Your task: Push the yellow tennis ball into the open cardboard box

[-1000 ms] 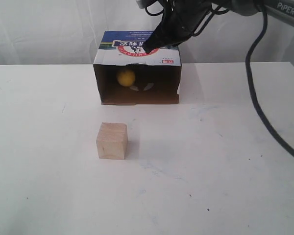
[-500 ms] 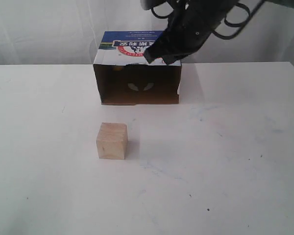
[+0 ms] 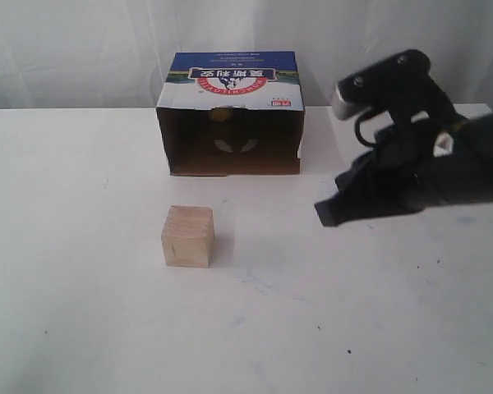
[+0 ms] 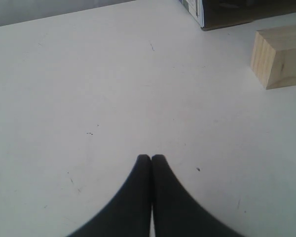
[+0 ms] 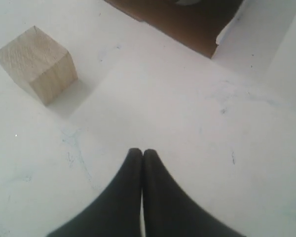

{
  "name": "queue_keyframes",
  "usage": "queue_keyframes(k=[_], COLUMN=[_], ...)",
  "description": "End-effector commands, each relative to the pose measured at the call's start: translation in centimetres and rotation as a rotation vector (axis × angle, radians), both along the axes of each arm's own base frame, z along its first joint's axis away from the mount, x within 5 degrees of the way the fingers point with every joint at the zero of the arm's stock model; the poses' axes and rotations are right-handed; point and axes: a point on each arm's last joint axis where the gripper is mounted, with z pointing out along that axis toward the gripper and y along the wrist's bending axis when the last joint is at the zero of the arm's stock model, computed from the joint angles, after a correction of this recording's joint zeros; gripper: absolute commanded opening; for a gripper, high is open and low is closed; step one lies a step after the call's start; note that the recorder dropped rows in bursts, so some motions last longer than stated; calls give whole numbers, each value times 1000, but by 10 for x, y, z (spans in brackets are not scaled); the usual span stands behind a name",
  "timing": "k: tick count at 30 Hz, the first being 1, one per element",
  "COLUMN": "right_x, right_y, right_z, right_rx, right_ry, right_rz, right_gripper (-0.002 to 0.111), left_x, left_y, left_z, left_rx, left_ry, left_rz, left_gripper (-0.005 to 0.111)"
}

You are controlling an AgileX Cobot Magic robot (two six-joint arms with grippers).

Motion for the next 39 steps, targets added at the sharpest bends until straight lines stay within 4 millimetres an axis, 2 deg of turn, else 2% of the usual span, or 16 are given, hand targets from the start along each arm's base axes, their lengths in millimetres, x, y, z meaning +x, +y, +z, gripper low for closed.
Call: queue_keyframes(k=[1,6,16,29,39], right_x=[-25,-46,-85,-86,-101], right_y=[-15,-28,-50,-52,-63], right_z=[-12,-18,-37,-35,-64], right_rx=[72,168,228,306,374], right_ry=[-48,-148,-237,-301,-328], right_rz=[-63,-126,-153,-189,-246], right_gripper=[0,0,0,0,0], left_x=[0,0,0,0,0], left_y=[0,0,0,0,0], left_z=[-1,-1,-1,-1,-1], left_rx=[-5,-5,-5,-3,-5], left_ry=[-3,-3,-3,-3,-3], left_rz=[-6,-6,-6,-7,-6], left_gripper=[0,0,0,0,0])
